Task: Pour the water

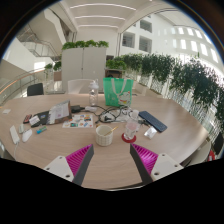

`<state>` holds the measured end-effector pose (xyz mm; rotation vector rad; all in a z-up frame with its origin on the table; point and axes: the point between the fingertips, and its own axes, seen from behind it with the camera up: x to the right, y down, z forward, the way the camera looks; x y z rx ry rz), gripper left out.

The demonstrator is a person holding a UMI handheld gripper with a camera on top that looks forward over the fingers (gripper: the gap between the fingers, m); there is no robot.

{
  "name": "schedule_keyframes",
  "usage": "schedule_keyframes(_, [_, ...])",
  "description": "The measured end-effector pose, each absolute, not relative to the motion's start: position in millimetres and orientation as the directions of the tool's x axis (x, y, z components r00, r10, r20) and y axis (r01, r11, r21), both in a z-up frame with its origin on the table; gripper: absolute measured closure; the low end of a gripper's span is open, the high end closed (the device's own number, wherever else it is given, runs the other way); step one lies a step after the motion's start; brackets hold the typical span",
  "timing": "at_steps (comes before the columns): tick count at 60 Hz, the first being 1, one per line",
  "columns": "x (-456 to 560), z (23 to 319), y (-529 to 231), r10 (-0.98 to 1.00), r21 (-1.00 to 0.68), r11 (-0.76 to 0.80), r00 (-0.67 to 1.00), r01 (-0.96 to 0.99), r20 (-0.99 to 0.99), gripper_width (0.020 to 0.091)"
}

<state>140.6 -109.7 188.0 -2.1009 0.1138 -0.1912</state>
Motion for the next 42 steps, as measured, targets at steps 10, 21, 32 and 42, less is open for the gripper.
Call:
schedule_keyframes(10, [19.6, 234.7, -181.0, -0.102, -0.871, -0.492, 0.994, -0.009, 0.048, 0.0267])
schedule_keyframes(21, [-86.3, 268.9, -244.3, -0.020, -0.880, -0.475, 1.000, 0.007, 0.019, 0.0267])
schedule_keyframes(32, [-139.4, 287.0, -292.4, 0.031, -0.875, -0.484, 0.999, 0.007, -0.009, 0.0267])
schedule_keyframes(42, [-123.5, 290.6, -303.2, 0.004, -0.877, -0.481, 1.000, 0.016, 0.016, 0.0264])
